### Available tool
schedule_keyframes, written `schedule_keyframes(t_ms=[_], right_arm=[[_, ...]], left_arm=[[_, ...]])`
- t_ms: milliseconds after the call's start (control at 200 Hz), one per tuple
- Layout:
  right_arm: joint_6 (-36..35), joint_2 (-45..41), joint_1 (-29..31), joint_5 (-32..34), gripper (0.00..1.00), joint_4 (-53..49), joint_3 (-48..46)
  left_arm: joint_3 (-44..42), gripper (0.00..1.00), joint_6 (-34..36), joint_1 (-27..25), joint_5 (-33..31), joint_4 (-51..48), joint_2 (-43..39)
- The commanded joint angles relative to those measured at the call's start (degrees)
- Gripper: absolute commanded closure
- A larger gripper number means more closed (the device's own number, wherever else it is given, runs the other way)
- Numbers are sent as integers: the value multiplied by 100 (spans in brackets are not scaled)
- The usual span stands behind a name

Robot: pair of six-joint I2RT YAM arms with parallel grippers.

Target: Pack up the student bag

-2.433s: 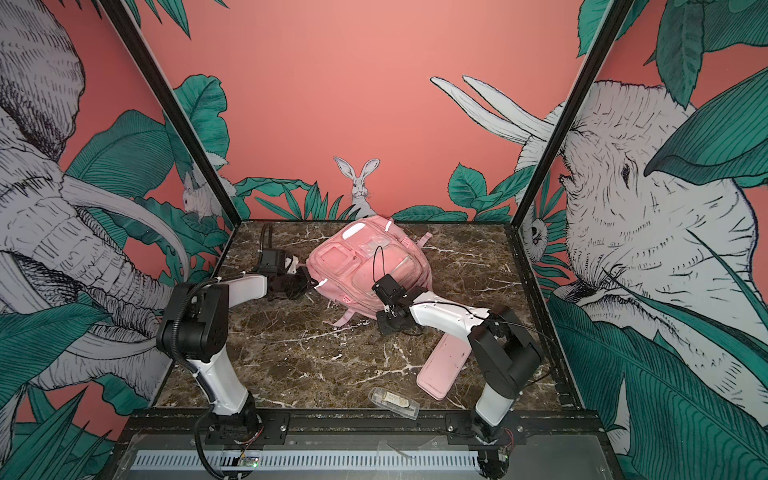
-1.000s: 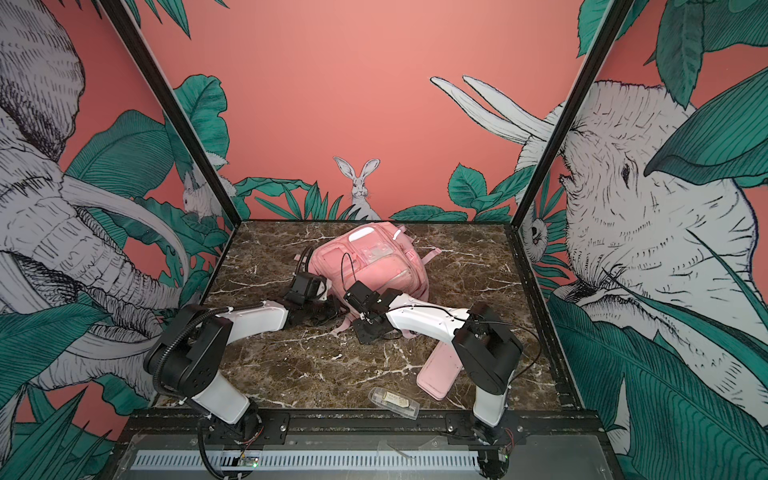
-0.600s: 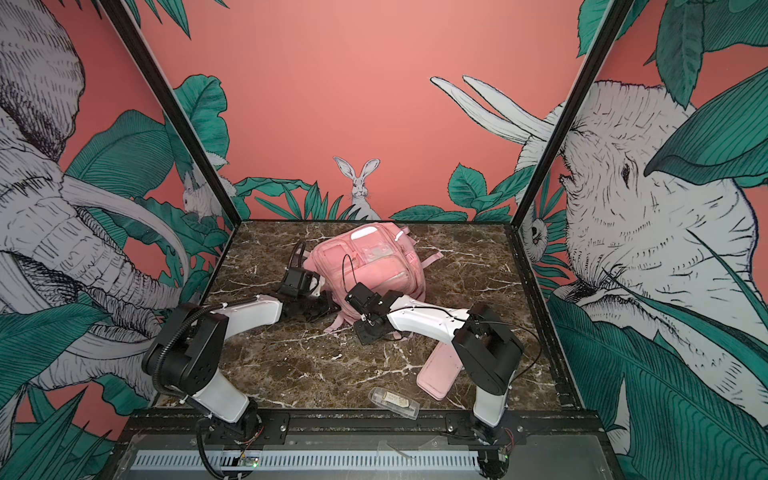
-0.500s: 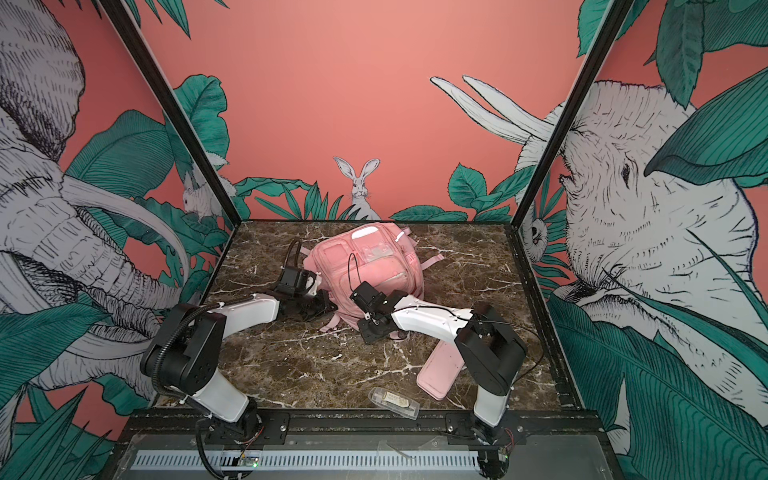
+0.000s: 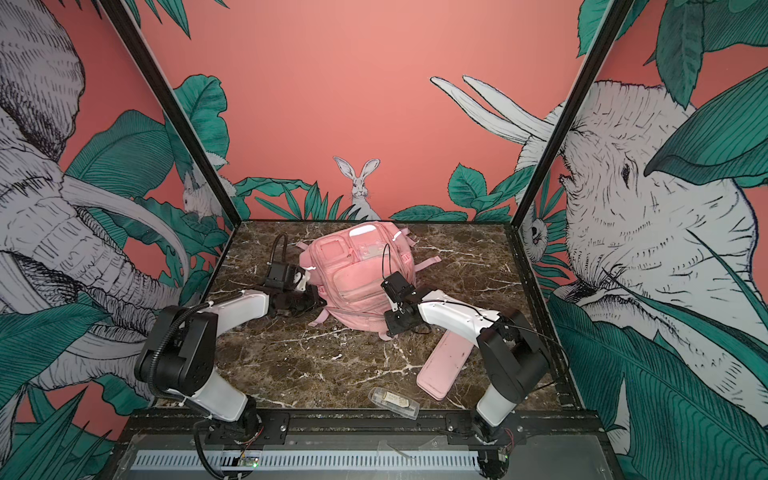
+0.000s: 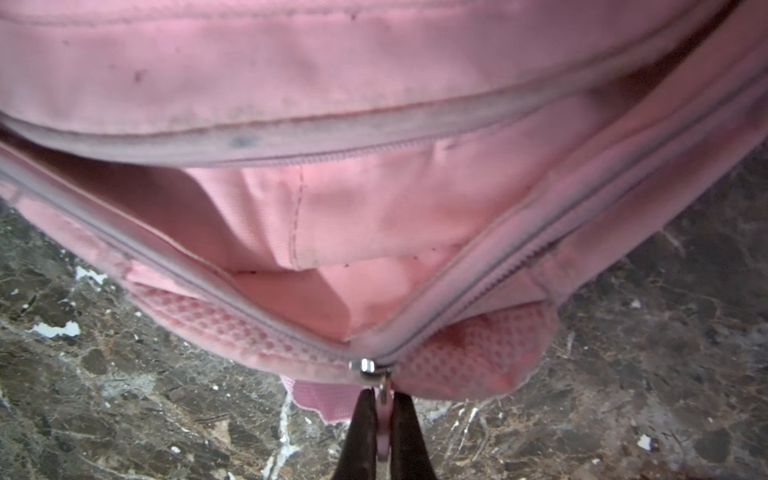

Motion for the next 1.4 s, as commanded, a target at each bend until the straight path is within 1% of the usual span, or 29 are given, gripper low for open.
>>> schedule_keyframes(t_ms=[0,185,395,430,535,605,685,815,890,935,1105,1220,1315,1395], right_arm=[[-40,-122,-99,207,100,-543,-125],[63,-121,67,-79,100,-369,-129],[152,262,836,-85,100,-371,326],[196,343,936,-124,100,-358,397],[321,530,1215,-228,100,-225,563],[364,634,1360,-277,100,-176,668],[382,739,1467,-294,100,-136,784],[382,809,1517,-332,100,-108,894],[386,826,1534,-356,100,-78,929],[369,833,1534,-367,100,-72,956],[313,898,1534,-370,100,-148,1098],[297,890,1535,-354,100,-223,1175],[308,874,1537,-365,100,-189,1145],[315,894,1553,-387,100,-188,1133]], left_arm=[[247,100,239,333,-580,-129,-250],[528,100,218,482,-598,36,55],[1208,99,184,480,-253,75,775],[1271,94,167,484,-211,92,828],[1301,63,143,485,-107,116,822],[1201,46,151,482,-97,110,681],[1011,35,231,483,-72,-2,433],[522,24,417,484,-132,-225,-204],[224,19,435,477,-89,-263,-549],[70,14,441,461,-60,-296,-732],[-364,11,405,406,54,-364,-1309],[-628,10,268,246,78,-324,-1570],[-817,10,163,35,67,-161,-1544],[-910,10,76,-69,184,-80,-1383]])
